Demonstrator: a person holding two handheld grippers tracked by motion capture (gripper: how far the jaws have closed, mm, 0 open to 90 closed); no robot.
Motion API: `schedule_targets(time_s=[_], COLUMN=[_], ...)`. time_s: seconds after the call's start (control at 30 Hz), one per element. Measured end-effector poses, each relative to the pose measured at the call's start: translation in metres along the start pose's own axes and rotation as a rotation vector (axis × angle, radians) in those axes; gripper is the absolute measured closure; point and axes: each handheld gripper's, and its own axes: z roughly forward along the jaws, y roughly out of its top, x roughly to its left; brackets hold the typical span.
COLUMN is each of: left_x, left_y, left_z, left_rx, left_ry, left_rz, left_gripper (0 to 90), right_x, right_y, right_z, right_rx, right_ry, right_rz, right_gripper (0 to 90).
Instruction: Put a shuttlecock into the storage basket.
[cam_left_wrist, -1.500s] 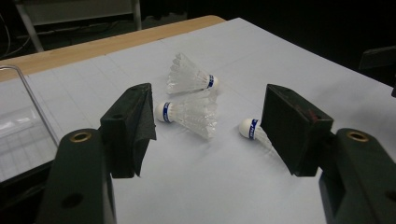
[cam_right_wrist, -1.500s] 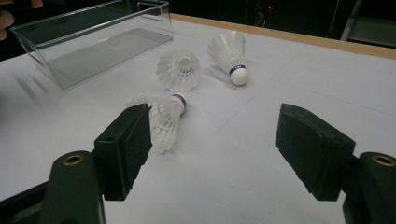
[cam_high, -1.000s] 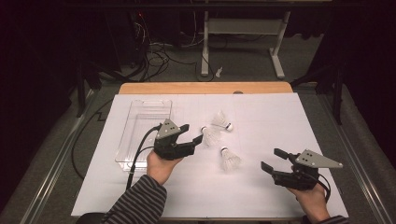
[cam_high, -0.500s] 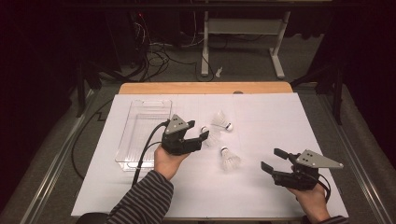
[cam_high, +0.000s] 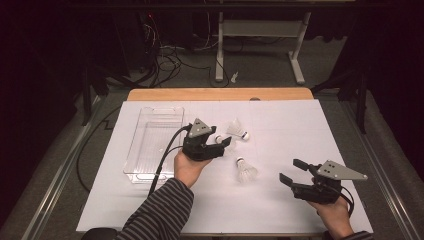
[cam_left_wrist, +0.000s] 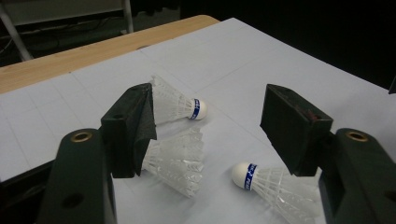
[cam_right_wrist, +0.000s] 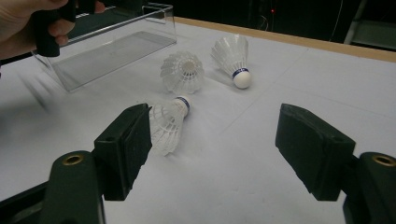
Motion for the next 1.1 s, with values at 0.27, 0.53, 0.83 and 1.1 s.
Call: schedule_targets(time_s=[0.27, 0.53, 0.83, 1.1], left_x=[-0.002, -0.002, -0.002, -0.003], left_y=[-0.001, -0.002, -0.001, 0.004], left_z=[0.011, 0.021, 0.025, 0.029], left_rx=[0.007, 0.013, 0.039, 0.085], left_ry=[0.003, 0.009, 0.035, 0.073], left_rz=[-0.001, -0.001, 0.016, 0.023], left_gripper=[35.9, 36.0, 36.3, 38.4], right_x=[0.000, -0.001, -0.001, -0.002], right_y=[0.000, 0.000, 0.000, 0.000], right_z=[0.000, 0.000, 0.001, 0.001], right_rx=[-0.002, 0.000, 0.001, 0.002], right_ry=[0.002, 0.003, 0.003, 0.004], right_rz=[-0.001, 0.003, 0.004, 0.006], right_gripper=[27.6, 27.6, 27.6, 27.6])
